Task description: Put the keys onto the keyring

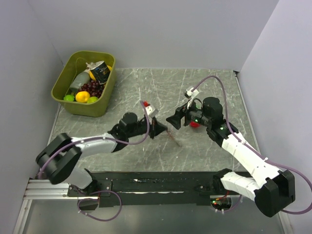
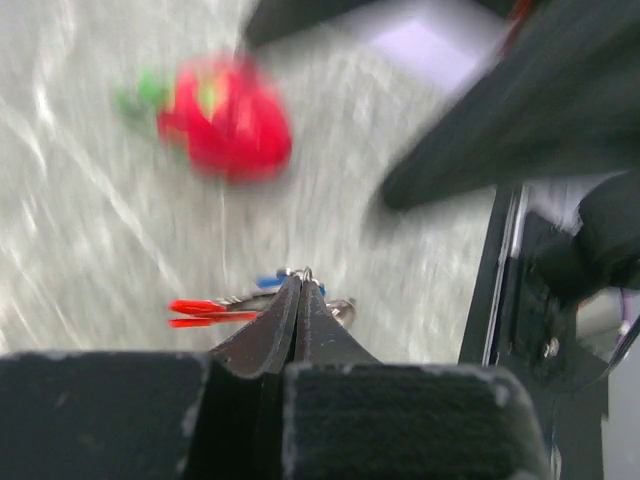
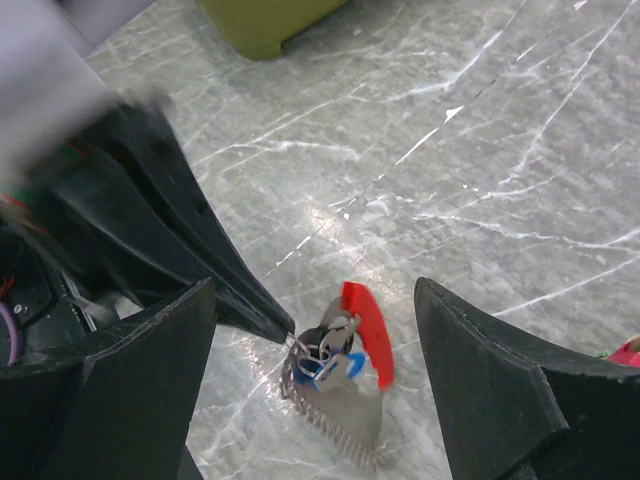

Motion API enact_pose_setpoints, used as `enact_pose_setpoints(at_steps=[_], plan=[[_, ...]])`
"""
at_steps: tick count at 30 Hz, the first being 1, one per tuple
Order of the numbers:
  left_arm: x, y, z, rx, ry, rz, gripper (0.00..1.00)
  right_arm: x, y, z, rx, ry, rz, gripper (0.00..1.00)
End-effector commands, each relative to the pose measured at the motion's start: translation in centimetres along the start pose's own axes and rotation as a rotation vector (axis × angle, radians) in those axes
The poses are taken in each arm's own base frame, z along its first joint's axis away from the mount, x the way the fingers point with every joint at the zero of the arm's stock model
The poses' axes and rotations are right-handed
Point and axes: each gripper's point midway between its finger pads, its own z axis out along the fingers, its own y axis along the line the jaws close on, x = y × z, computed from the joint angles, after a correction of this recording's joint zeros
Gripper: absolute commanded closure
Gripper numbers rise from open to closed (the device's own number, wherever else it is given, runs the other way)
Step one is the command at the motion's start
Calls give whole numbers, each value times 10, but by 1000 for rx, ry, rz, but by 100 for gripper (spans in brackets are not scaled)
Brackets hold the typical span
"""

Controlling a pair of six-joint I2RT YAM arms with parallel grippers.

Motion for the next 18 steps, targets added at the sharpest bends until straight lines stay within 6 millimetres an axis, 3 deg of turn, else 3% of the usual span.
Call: enact_pose_setpoints(at_steps=[1,2,3,4,6,7,11,12,18], plan=[[48,2,-5,2,-4,-142,99,-3,-5,2,15,-10,4,12],[66,5,-8,-16,27,-163,99,-3,-5,1,18,-2,6,12],[73,5,-9,-26,35,-173,99,-2,-6,1,22,2,6,4],[80,4,-11,-39,39,-170,97,-3,-6,1,24,-1,5,3],[87,6,-14,-69,44,-174,81,-4,-6,-1,29,-2,3,3],[93,8,-17,-91,57,-173,70,-6,-6,-3,35,-9,2,2],[81,16,-30,-198,11,-152,5,-8,-8,-6,50,-20,5,1],[78,18,-34,-213,0,-144,1,-10,-8,-7,48,-25,1,0],[34,29,-63,-364,-111,-144,4,-15,-9,-14,75,-51,10,0]])
